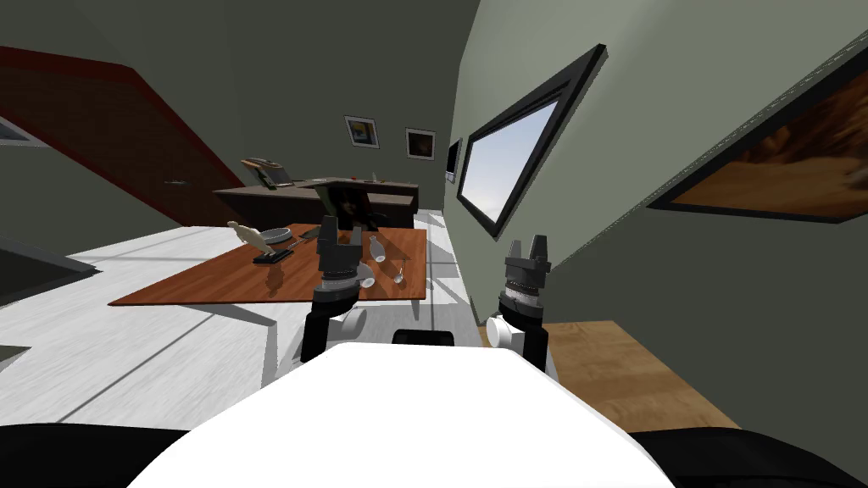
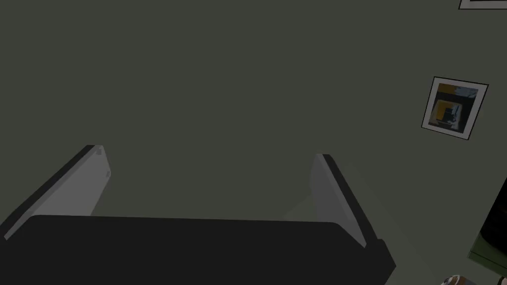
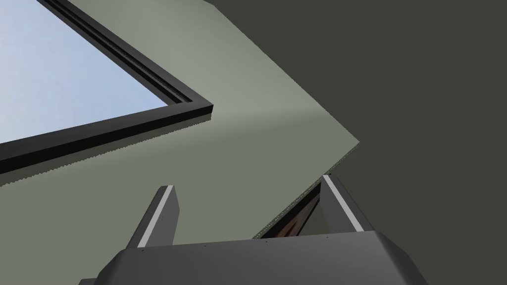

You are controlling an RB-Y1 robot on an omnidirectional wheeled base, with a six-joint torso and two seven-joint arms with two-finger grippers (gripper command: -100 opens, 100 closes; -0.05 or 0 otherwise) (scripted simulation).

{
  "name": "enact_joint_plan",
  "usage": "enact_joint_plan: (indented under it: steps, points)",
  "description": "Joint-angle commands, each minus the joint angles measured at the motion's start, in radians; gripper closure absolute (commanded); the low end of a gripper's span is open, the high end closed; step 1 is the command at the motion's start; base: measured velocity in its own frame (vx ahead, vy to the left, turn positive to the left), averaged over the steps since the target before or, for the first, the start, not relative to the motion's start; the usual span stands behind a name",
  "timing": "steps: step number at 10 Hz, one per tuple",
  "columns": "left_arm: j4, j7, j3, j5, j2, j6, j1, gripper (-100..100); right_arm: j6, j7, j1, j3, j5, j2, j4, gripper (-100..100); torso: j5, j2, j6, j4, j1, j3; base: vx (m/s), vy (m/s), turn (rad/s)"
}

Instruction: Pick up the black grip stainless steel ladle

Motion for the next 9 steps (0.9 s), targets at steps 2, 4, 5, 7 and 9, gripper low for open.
enact_joint_plan:
  steps: [2, 4, 5, 7, 9]
  points:
    - [0.02, 0.005, -0.017, 0.045, 0.049, 0.028, 0.016, -100, 0.0, 0.0, 0.0, 0.0, 0.0, 0.0, 0.0, 0, -0.001, 0.0, 0.0, 0.0, -0.003, 0.0, 0.001, -0.093, -0.004]
    - [0.037, 0.011, -0.033, 0.093, 0.074, 0.057, 0.032, -100, 0.0, 0.0, 0.0, 0.0, 0.0, 0.0, 0.0, 0, -0.002, -0.001, 0.0, 0.0, -0.009, -0.001, 0.016, -0.144, 0.0]
    - [0.047, 0.014, -0.042, 0.122, 0.084, 0.074, 0.042, -100, 0.0, 0.0, 0.0, 0.0, 0.0, 0.0, 0.0, 0, -0.002, -0.001, 0.0, 0.0, -0.01, 0.0, 0.019, -0.163, 0.003]
    - [0.07, 0.023, -0.059, 0.184, 0.105, 0.112, 0.064, -100, 0.0, 0.0, 0.0, 0.0, 0.0, 0.0, 0.0, 0, -0.003, -0.002, 0.0, 0.0, -0.012, -0.001, 0.025, -0.182, -0.001]
    - [0.083, 0.028, -0.066, 0.228, 0.116, 0.133, 0.077, -100, 0.0, 0.0, 0.0, 0.0, 0.0, 0.0, 0.0, 0, -0.003, -0.001, 0.0, 0.0, -0.013, -0.001, 0.021, -0.165, 0.003]
